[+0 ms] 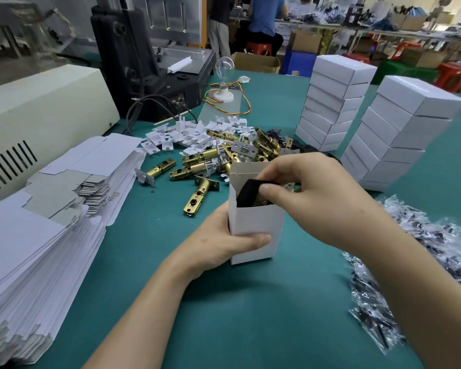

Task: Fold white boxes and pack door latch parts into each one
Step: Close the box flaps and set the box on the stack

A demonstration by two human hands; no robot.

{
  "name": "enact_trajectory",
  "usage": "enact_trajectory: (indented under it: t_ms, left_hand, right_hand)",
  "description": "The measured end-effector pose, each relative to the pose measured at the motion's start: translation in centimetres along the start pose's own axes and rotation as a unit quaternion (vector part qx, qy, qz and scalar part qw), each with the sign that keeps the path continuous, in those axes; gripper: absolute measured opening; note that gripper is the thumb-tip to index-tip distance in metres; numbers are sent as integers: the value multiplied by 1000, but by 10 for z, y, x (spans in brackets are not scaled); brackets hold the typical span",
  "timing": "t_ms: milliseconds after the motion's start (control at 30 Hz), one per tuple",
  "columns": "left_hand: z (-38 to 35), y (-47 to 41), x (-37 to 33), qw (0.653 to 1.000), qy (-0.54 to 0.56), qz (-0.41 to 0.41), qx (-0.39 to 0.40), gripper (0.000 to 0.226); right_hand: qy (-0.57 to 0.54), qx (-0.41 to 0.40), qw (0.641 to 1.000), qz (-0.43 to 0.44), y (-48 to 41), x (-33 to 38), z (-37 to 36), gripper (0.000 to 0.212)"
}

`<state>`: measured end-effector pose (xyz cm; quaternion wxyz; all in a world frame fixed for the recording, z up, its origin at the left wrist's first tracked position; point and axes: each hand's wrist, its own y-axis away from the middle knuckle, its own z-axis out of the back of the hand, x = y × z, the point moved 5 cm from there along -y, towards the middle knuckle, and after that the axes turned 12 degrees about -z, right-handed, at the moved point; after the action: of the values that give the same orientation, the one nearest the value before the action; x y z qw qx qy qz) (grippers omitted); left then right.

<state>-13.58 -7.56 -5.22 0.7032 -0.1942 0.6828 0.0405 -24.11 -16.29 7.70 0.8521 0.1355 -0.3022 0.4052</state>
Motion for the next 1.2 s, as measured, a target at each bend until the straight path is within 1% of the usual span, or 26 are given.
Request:
enact_trajectory:
  t_ms: [100, 200, 233, 300, 367, 400, 433, 500, 567, 600, 767, 867, 967, 1000, 1067, 1200]
  left_hand:
    - [1, 0, 1, 1000, -2, -3, -3, 42]
    - [1, 0, 1, 1000, -10, -4, -6, 40]
    - [2, -1, 0, 1000, -9, -8, -15, 41]
    - [4, -3, -4, 998, 7, -30, -57, 50]
    - [12, -3, -8, 989, -3, -59, -134, 62]
    - [17, -3, -10, 982, -26, -74, -172, 64]
    - [20, -2, -12, 974, -47, -87, -204, 65]
    - [23, -1, -12, 961, -61, -108, -248, 71]
    - [24, 1, -13, 951, -58, -135, -274, 74]
    - [24, 2, -14, 946, -60, -147, -282, 72]
    - [24, 6, -19, 937, -111, -183, -276, 40]
    - [23, 7, -22, 937, -124, -189, -267, 31]
    - [22, 8, -29, 931, -138, -211, -265, 15]
    - [22, 9, -31, 923, -153, -225, -271, 16]
    - [20, 11, -34, 912, -179, -235, -284, 27]
    - [16, 12, -40, 906, -203, -246, -279, 23]
  right_hand:
    - [87, 26, 996, 2, -4, 0, -8, 13]
    - [131, -9, 991, 6, -5, -2, -12, 15]
    - [121, -35, 992, 14, -3, -3, -11, 14]
    - [56, -122, 990, 43, 2, -8, -2, 10]
    - [-15, -207, 977, 54, 6, -21, 8, 8]
    - [-39, -228, 972, 43, 6, -30, 9, 8]
    - [-60, -231, 971, 28, 6, -39, 7, 9]
    - [-115, -190, 975, 9, 1, -52, -5, 13]
    - [-160, -140, 977, 18, -3, -56, -21, 19]
    - [-172, -129, 976, 27, -4, -57, -26, 22]
    - [-239, -123, 961, 62, -8, -65, -39, 26]
    - [-230, -121, 961, 90, -6, -65, -47, 25]
    - [-188, -125, 967, 117, -7, -59, -53, 15]
    - [-183, -130, 966, 125, -6, -57, -55, 11]
    - [-179, -130, 966, 133, -5, -55, -58, 11]
    - [-214, -121, 959, 138, -1, -57, -56, 22]
